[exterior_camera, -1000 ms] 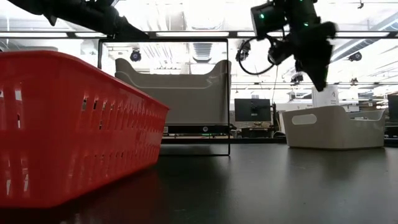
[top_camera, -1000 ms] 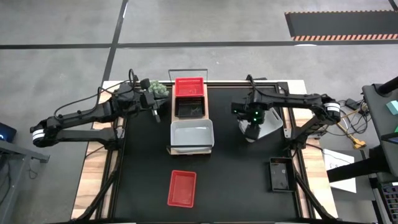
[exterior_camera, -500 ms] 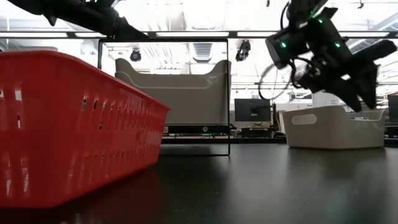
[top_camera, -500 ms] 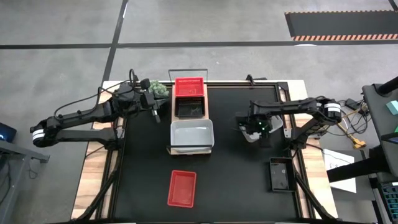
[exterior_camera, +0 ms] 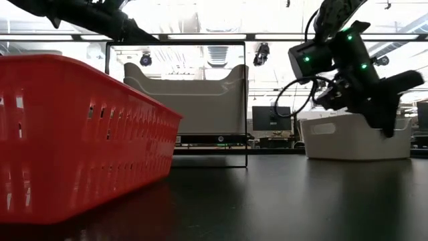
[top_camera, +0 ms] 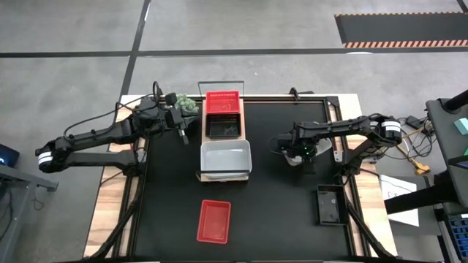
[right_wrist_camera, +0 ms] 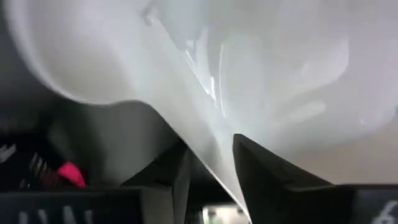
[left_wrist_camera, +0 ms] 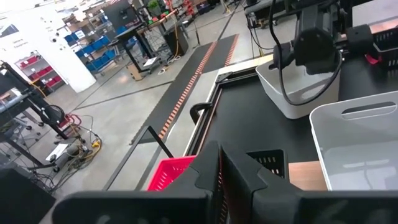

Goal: Stack baskets on shelf by color
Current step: Stack the gray bin on top of the gray bin on the shelf

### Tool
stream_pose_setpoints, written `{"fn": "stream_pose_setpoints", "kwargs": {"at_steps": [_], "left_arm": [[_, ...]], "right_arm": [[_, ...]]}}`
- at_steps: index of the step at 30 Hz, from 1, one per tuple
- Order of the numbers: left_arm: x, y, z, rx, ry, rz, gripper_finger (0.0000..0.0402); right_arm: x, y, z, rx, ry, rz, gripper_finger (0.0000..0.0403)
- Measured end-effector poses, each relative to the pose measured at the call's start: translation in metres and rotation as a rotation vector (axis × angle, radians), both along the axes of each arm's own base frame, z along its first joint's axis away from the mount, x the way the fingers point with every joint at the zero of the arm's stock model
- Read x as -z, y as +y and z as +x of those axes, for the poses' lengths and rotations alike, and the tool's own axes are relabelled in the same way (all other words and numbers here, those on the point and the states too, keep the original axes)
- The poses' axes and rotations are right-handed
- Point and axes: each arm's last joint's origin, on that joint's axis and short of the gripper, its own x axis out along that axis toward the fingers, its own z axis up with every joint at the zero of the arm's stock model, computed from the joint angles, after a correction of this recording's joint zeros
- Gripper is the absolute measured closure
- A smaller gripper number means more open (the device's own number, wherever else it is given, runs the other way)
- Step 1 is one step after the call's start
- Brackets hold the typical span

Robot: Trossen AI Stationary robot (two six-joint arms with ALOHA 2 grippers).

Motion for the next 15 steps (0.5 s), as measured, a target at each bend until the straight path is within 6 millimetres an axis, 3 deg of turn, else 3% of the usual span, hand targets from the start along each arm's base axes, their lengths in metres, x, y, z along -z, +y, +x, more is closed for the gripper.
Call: {"fn": "stream_pose_setpoints", "kwargs": {"at_steps": [8,15], "left_arm": [[0.000,0.000,0.000,0.000,-0.002,0.002,0.0402],[0.000,0.000,0.000,0.001,-0.003,0.003,0.0402]], "right_arm": [[-0.003,-0.002,0.008,0.047,-0.067,-0.026,0.0382],[-0.033,-0.005,0.025,0.170,-0.129,-0.068,0.0394]]}}
